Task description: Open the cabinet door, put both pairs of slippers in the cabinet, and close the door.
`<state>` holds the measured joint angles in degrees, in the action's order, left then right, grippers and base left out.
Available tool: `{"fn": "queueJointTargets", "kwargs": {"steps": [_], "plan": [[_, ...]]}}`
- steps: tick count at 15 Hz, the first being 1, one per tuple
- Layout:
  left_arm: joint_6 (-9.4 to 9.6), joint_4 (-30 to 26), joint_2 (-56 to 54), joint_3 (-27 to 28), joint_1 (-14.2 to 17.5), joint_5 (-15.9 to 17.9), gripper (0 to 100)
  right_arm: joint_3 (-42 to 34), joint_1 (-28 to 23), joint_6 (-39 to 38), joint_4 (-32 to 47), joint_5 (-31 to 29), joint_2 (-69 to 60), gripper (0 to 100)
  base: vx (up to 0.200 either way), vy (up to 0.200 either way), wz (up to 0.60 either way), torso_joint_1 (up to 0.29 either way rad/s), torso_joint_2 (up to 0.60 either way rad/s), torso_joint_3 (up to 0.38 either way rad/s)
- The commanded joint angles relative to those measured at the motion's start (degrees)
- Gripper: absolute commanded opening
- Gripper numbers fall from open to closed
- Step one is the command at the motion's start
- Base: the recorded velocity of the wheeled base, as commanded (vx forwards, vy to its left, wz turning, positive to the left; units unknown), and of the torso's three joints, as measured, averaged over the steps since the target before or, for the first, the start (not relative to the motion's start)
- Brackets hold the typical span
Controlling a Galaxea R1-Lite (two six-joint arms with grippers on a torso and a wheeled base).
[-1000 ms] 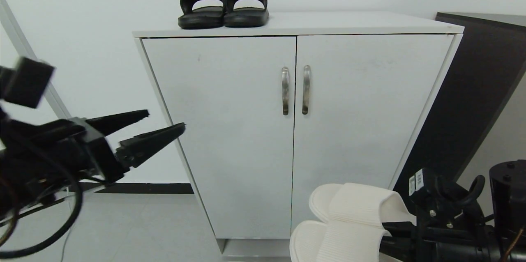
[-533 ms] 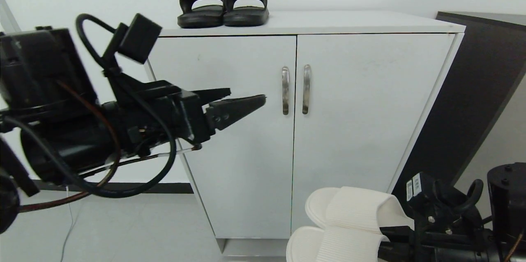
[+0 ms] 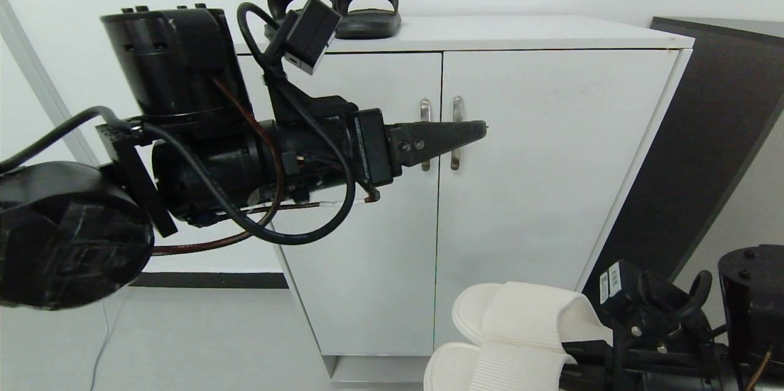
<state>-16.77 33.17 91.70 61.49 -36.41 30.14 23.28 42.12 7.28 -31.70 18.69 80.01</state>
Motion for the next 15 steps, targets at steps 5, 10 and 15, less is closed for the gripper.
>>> {"fn": "queueJointTargets", "kwargs": {"steps": [5, 10, 15], "plan": [[-0.72, -2.06, 3.05, 3.02, -1.47, 0.36, 100, -0.17, 0.51, 0.02, 0.05, 0.03, 0.5, 0, 0.0, 0.0, 0.0, 0.0, 0.0, 0.0], [-0.89, -1.44, 6.21, 5.04, -2.26, -2.98, 100, -0.26, 0.77, 0.11, 0.14, 0.03, 0.59, 0, 0.0, 0.0, 0.0, 0.0, 0.0, 0.0], [-0.89, -1.62, 9.64, 7.94, -2.26, -7.55, 100, -0.34, 0.95, 0.11, 0.14, 0.03, 0.85, 0, 0.0, 0.0, 0.0, 0.0, 0.0, 0.0]]}}
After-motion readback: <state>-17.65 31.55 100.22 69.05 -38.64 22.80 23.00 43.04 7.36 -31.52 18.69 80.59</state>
